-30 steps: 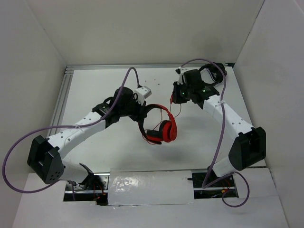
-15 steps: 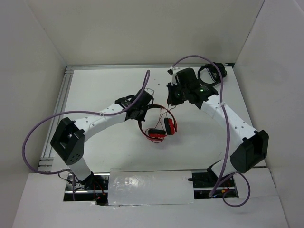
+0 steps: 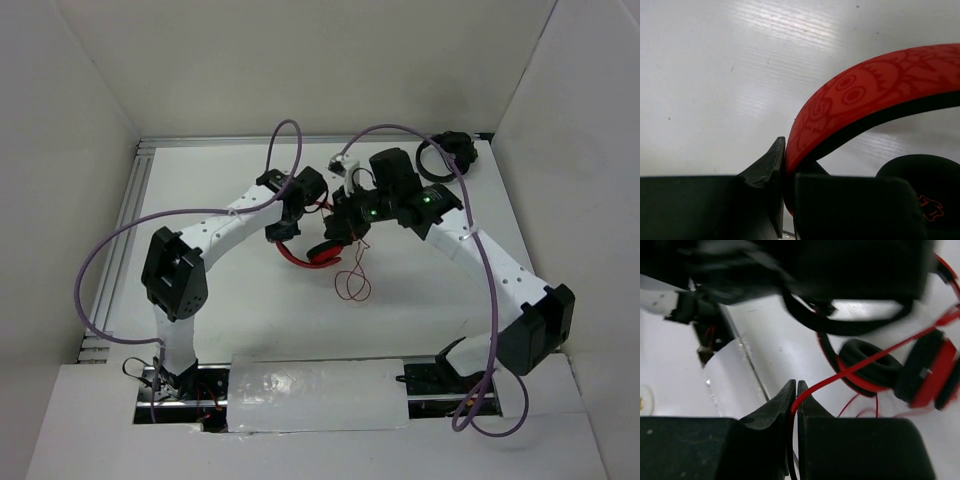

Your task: Wrap the headphones

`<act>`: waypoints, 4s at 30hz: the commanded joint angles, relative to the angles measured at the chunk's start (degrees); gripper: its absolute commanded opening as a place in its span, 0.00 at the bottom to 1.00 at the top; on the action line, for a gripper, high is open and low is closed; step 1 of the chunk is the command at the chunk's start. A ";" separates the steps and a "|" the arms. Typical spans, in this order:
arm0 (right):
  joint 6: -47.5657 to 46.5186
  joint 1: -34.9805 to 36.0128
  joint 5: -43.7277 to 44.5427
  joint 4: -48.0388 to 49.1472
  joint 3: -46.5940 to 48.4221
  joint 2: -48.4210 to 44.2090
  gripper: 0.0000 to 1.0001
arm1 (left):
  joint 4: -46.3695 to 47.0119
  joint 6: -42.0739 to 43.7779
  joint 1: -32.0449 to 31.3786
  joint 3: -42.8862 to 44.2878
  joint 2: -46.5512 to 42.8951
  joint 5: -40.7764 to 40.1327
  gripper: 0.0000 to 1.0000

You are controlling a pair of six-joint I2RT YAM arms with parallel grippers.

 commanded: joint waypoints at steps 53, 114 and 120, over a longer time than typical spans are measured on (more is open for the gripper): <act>17.04 0.57 15.80 75.80 -43.11 -2.55 0.00 | 42.87 20.71 18.60 -21.70 -50.68 67.60 0.00; -41.66 -14.74 -55.23 -30.11 23.87 12.29 0.16 | 31.97 38.04 2.68 -18.98 -18.06 -6.53 0.00; -43.96 -10.79 -53.73 -29.87 18.96 10.10 0.19 | 29.52 30.14 2.68 -12.93 -18.08 -2.57 0.00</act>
